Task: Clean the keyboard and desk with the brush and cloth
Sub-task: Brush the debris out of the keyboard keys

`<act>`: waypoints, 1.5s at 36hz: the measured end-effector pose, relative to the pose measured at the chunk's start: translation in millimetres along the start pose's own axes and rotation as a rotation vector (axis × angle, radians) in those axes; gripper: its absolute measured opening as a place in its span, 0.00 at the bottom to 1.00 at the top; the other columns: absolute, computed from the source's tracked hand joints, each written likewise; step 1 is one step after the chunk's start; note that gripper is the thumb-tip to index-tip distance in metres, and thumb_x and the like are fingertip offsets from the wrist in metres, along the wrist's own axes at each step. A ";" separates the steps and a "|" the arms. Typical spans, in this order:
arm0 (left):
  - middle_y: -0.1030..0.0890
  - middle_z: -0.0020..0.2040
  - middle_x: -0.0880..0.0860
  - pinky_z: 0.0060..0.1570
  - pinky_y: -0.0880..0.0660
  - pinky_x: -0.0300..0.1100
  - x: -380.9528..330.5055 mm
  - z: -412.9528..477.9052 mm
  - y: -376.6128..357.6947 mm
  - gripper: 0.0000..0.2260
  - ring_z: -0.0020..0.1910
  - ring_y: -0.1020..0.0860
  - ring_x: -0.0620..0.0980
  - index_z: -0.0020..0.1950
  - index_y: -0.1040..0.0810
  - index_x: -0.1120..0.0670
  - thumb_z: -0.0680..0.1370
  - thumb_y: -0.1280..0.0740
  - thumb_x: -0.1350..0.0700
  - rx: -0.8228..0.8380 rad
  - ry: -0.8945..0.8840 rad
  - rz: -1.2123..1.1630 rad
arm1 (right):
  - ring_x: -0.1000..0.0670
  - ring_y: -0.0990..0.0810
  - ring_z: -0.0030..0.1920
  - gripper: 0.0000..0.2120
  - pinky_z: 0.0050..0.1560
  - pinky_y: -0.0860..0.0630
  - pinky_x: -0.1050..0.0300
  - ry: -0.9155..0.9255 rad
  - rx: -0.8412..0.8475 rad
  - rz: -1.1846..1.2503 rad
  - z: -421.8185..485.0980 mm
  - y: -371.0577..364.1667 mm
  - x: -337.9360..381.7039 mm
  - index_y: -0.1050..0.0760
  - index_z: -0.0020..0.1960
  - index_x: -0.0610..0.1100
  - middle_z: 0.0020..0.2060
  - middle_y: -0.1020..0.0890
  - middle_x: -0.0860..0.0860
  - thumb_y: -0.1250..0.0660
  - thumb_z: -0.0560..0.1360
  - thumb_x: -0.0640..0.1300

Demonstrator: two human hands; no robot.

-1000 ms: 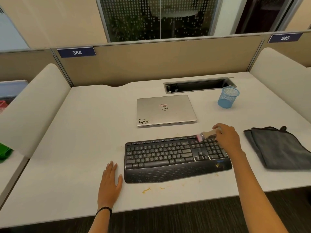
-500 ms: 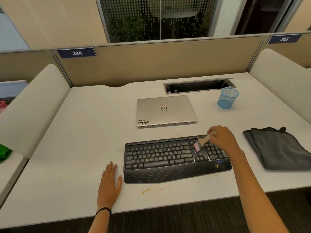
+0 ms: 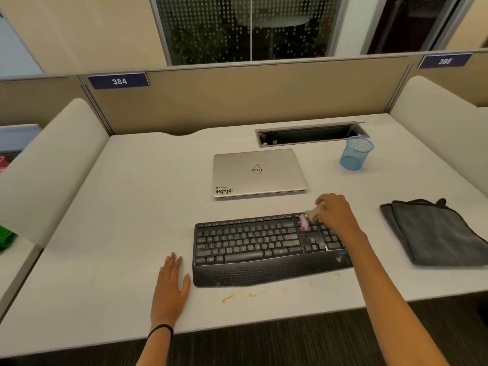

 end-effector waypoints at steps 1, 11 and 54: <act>0.51 0.75 0.46 0.73 0.56 0.41 -0.1 0.0 0.1 0.27 0.74 0.53 0.42 0.77 0.45 0.55 0.80 0.40 0.54 0.001 0.000 0.000 | 0.42 0.22 0.49 0.11 0.46 0.25 0.55 0.006 -0.012 0.002 -0.3 -1.3 1.5 0.23 0.55 0.35 0.51 0.21 0.37 0.41 0.76 0.32; 0.50 0.76 0.48 0.73 0.56 0.41 -1.1 -0.9 1.3 0.26 0.74 0.54 0.42 0.77 0.45 0.55 0.81 0.41 0.51 -0.001 0.000 -0.003 | 0.45 0.23 0.49 0.12 0.44 0.27 0.58 -0.001 -0.092 0.017 -11.8 5.6 -3.8 0.22 0.53 0.36 0.49 0.19 0.41 0.44 0.77 0.34; 0.49 0.77 0.48 0.73 0.56 0.41 1.1 0.0 -0.6 0.26 0.74 0.53 0.41 0.77 0.44 0.55 0.81 0.41 0.52 -0.020 -0.015 -0.010 | 0.45 0.25 0.48 0.12 0.44 0.30 0.57 -0.031 -0.086 0.009 -16.0 4.9 -20.5 0.23 0.54 0.34 0.50 0.20 0.39 0.44 0.77 0.33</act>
Point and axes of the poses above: each hand's wrist, its own z-axis towards the middle knuckle, its own y-axis out of the back of the hand, x = y × z, the point moved 3 cm from there along z, towards the middle knuckle
